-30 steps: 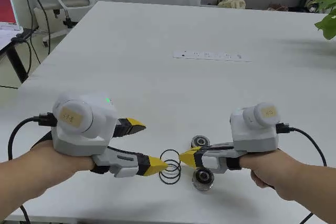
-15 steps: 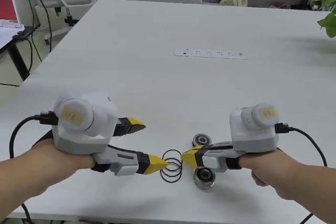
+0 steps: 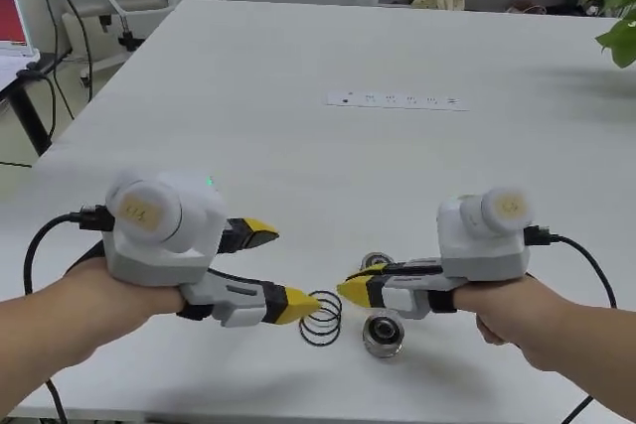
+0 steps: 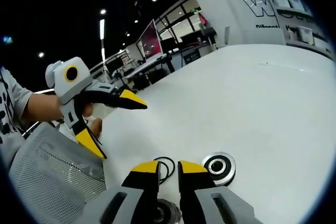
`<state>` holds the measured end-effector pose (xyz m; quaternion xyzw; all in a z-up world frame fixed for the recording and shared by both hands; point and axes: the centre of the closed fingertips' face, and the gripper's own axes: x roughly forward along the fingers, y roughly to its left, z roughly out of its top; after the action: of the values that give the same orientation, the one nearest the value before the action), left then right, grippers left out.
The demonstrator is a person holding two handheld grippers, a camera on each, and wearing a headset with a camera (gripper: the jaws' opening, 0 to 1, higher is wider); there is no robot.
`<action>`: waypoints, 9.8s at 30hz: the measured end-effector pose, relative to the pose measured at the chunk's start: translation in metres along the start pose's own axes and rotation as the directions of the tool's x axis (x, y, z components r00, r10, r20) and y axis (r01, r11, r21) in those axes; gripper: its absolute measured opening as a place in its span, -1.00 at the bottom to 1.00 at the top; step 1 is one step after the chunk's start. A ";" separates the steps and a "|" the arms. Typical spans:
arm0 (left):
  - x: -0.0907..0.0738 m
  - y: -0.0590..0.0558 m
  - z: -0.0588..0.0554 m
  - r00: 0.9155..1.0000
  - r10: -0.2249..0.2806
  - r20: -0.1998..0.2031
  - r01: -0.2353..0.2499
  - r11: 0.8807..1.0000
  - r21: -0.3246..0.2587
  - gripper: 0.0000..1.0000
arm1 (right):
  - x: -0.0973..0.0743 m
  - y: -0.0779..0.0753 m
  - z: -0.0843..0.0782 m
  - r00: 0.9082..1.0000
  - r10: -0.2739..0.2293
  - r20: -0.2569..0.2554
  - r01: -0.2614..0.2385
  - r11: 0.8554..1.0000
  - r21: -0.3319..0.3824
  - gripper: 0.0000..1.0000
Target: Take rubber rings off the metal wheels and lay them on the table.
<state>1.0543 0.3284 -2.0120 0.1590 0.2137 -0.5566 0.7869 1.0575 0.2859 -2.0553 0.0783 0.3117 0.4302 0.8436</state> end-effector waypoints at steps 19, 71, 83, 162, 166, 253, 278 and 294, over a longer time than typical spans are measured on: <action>0.027 0.000 0.025 0.999 -0.040 0.016 0.039 0.999 0.014 0.09 | -0.039 -0.028 0.019 0.996 -0.067 0.061 0.068 0.998 -0.009 -0.65; 0.101 -0.005 0.022 0.984 -0.159 -0.076 0.160 0.987 0.009 -0.41 | -0.039 -0.064 -0.016 0.994 -0.107 -0.032 0.102 0.986 -0.135 -0.45; 0.111 -0.009 0.014 0.977 -0.174 -0.120 0.180 0.983 0.041 -0.64 | -0.039 -0.064 -0.017 0.994 -0.106 -0.030 0.101 0.986 -0.133 -0.45; 0.115 -0.007 0.009 0.988 -0.073 -0.134 0.085 0.993 0.085 -0.86 | -0.033 -0.062 -0.022 0.992 -0.121 -0.032 0.116 0.985 -0.126 -1.00; 0.115 -0.007 0.009 0.990 -0.063 -0.126 0.073 0.994 0.078 -0.86 | -0.035 -0.066 -0.018 0.991 -0.132 -0.007 0.131 0.987 -0.087 -1.00; 0.091 -0.016 0.020 0.992 -0.087 -0.089 0.092 0.994 0.065 -0.54 | -0.042 -0.047 0.009 0.991 -0.073 0.109 0.074 0.997 -0.011 -1.00; 0.027 -0.012 0.021 0.997 -0.076 -0.015 0.077 0.996 0.055 -0.09 | -0.047 -0.017 0.029 0.986 -0.045 0.159 0.045 0.999 0.005 -1.00; -0.006 -0.005 0.003 0.999 -0.033 0.002 0.033 0.999 0.030 0.09 | -0.029 0.001 0.027 0.991 0.005 0.131 -0.005 1.000 -0.001 -1.00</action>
<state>1.0486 0.3296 -2.0063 0.1667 0.2071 -0.5727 0.7755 1.0601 0.2680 -2.0196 0.1068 0.2554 0.4264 0.8612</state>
